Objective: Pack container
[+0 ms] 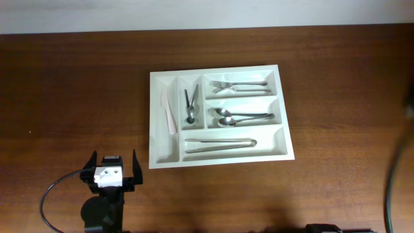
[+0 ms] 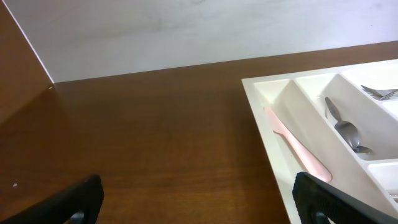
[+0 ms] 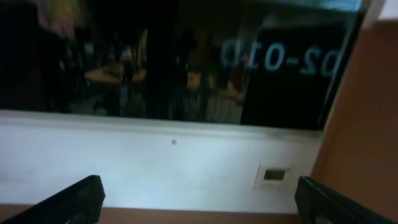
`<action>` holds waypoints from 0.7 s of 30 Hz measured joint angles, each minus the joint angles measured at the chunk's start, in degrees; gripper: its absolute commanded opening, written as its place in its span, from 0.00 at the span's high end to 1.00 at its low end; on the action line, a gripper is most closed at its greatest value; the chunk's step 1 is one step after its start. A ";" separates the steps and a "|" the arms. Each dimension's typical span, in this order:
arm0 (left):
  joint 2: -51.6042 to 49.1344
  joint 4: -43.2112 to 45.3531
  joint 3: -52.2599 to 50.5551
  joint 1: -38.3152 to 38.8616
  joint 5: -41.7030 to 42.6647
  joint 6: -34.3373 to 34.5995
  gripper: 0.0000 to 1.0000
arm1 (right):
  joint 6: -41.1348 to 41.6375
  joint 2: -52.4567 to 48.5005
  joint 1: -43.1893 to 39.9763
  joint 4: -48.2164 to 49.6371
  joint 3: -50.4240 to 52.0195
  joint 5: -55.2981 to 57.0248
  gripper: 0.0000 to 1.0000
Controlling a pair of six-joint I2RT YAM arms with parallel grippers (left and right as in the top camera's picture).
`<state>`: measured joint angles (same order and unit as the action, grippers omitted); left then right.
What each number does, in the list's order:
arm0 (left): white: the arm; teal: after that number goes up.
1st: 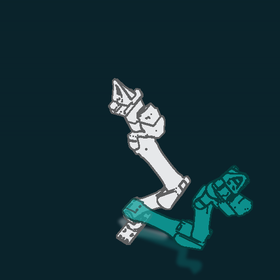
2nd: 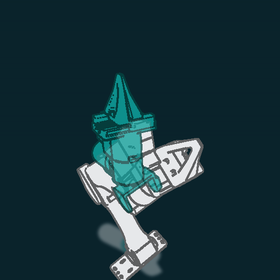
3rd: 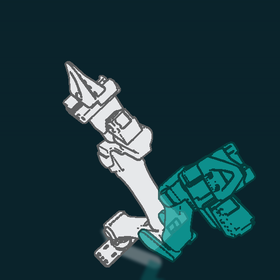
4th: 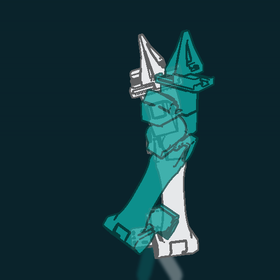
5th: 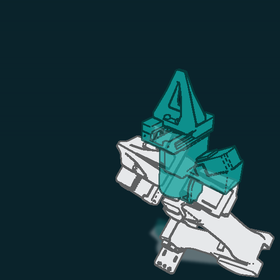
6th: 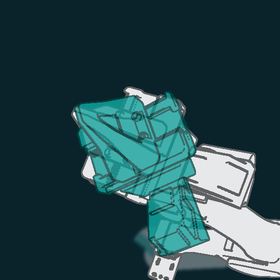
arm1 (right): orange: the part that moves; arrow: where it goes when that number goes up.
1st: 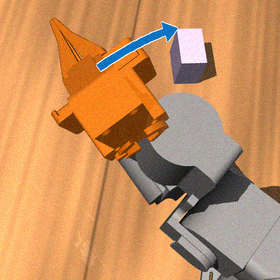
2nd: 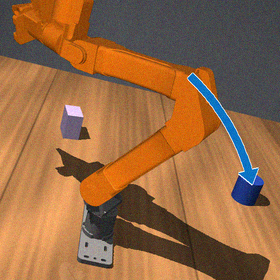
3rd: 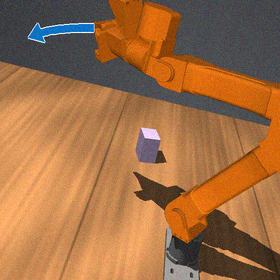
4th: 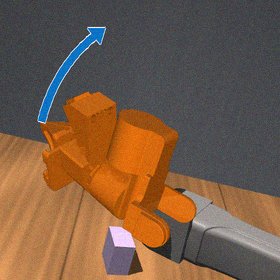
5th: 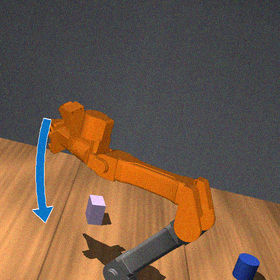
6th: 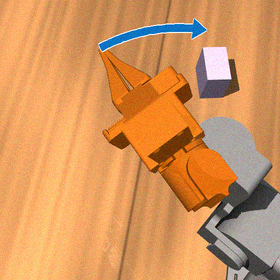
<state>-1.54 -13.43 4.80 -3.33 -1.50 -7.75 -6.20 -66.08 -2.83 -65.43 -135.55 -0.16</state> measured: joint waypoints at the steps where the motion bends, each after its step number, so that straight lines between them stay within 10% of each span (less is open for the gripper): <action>1: 0.00 0.00 0.00 0.02 0.00 0.00 0.01 | 0.00 2.03 0.00 0.02 1.36 0.00 0.01; 13: 0.11 0.04 -0.11 0.00 0.00 -0.02 0.01 | -0.83 33.59 0.00 3.39 35.28 0.35 0.01; 21: 0.11 0.09 -0.22 0.02 0.02 -0.02 0.01 | 6.45 51.04 0.17 22.67 72.59 0.35 0.01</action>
<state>-1.43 -13.34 4.58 -3.31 -1.48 -7.77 0.25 -15.05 -2.66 -42.76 -62.96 0.19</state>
